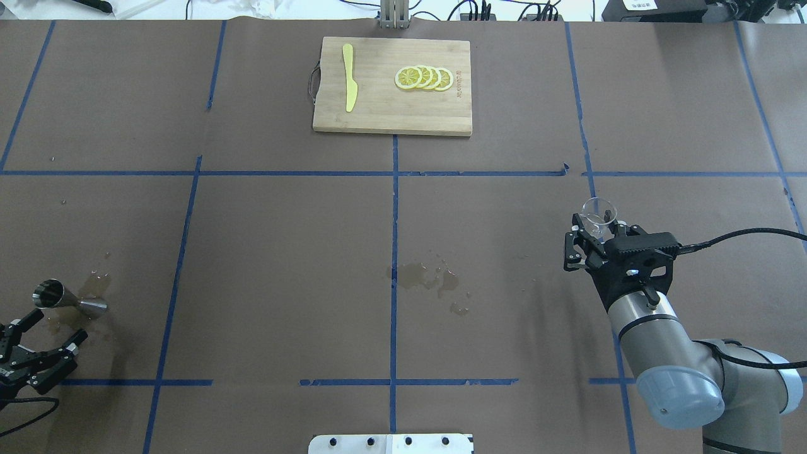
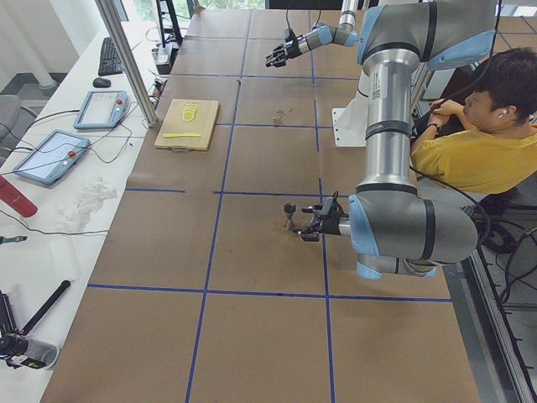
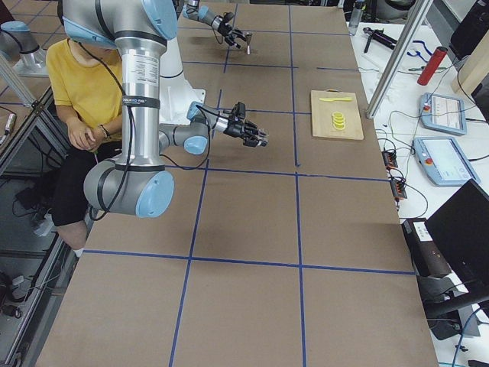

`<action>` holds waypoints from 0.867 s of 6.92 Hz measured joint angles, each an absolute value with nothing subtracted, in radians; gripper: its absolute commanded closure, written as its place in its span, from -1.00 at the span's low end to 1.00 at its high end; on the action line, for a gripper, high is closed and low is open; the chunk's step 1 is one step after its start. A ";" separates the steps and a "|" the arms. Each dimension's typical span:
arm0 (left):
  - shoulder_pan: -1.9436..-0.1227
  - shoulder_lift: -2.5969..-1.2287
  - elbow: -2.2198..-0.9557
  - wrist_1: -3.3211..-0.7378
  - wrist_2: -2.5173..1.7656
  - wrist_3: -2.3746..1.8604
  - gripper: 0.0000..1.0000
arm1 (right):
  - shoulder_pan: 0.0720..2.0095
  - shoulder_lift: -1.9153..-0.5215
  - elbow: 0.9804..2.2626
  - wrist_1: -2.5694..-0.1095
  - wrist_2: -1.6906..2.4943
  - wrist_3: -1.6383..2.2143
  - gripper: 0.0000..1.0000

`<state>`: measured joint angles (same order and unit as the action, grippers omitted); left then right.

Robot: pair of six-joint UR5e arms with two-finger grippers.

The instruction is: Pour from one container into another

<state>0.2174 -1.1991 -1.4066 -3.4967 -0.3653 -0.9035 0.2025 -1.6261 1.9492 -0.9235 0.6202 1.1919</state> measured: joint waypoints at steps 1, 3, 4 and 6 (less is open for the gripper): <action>0.226 -1.171 -1.387 -3.533 -0.365 -0.904 -1.00 | 0.202 -1.626 1.949 -0.923 0.620 1.192 1.00; 0.235 -1.130 -1.295 -3.669 -0.371 -0.933 -1.00 | 0.203 -1.626 1.948 -0.923 0.619 1.193 1.00; 0.233 -1.118 -1.247 -3.725 -0.386 -0.969 -1.00 | 0.202 -1.626 1.945 -0.923 0.619 1.194 1.00; 0.153 -1.081 -1.217 -3.758 -0.520 -1.045 -1.00 | 0.202 -1.626 1.936 -0.923 0.618 1.198 1.00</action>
<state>0.1533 -1.0807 -1.2168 -3.7578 -0.5199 -1.0445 0.2025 -1.6260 1.9363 -0.9235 0.6182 1.1983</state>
